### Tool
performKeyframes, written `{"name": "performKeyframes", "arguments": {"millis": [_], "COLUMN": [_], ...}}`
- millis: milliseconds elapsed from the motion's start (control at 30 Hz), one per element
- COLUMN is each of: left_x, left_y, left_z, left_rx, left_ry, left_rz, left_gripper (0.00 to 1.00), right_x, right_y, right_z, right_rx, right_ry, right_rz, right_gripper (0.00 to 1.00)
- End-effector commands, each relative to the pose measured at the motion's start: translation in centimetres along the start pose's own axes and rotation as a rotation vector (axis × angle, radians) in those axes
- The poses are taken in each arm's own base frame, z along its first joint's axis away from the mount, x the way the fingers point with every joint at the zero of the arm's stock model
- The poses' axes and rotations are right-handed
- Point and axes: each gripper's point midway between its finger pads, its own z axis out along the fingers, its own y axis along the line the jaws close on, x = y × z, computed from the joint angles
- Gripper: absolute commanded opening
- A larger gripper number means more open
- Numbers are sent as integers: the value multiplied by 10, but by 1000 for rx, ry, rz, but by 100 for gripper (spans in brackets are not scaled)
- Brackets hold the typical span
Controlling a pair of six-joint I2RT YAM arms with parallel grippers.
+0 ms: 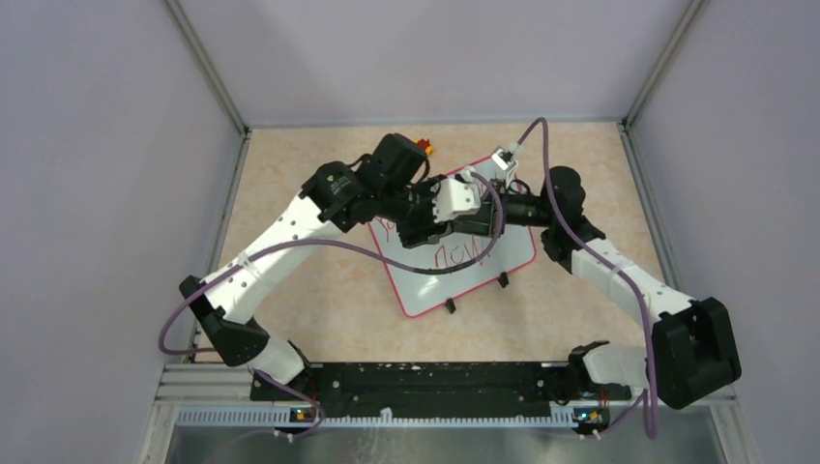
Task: Write a sentence on the whiteboard
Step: Insert the whiteboard marker without the cap into the pen cap, then adjust the pen cap on the whiteboard marker.
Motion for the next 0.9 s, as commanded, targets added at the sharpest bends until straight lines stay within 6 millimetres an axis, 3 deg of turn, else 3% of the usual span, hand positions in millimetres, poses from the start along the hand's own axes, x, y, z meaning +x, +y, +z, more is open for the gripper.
{"name": "performKeyframes", "arguments": {"millis": [0, 100, 167, 267, 467, 567, 867], "left_x": [-45, -53, -48, -40, -19, -6, -6], "left_y": [12, 28, 41, 44, 17, -1, -6], "left_z": [-55, -86, -106, -117, -108, -97, -91], "left_rx": [-6, 6, 14, 82, 328, 438, 485], "left_ry": [-260, -412, -507, -591, -697, -726, -739], "left_rz": [-52, -155, -248, -392, -685, -733, -795], "left_gripper": [64, 72, 78, 78, 73, 68, 67], "right_x": [-40, -49, -53, -58, -60, -60, -58], "right_y": [22, 26, 30, 36, 58, 66, 79], "right_z": [-6, -12, -15, -20, -26, -27, -18], "right_rx": [-45, -51, -59, -63, -111, -131, -179], "right_ry": [-80, -98, -104, -107, -83, -76, -69], "right_rz": [-115, -135, -151, -160, -175, -172, -140], "right_gripper": [0, 0, 0, 0, 0, 0, 0]}}
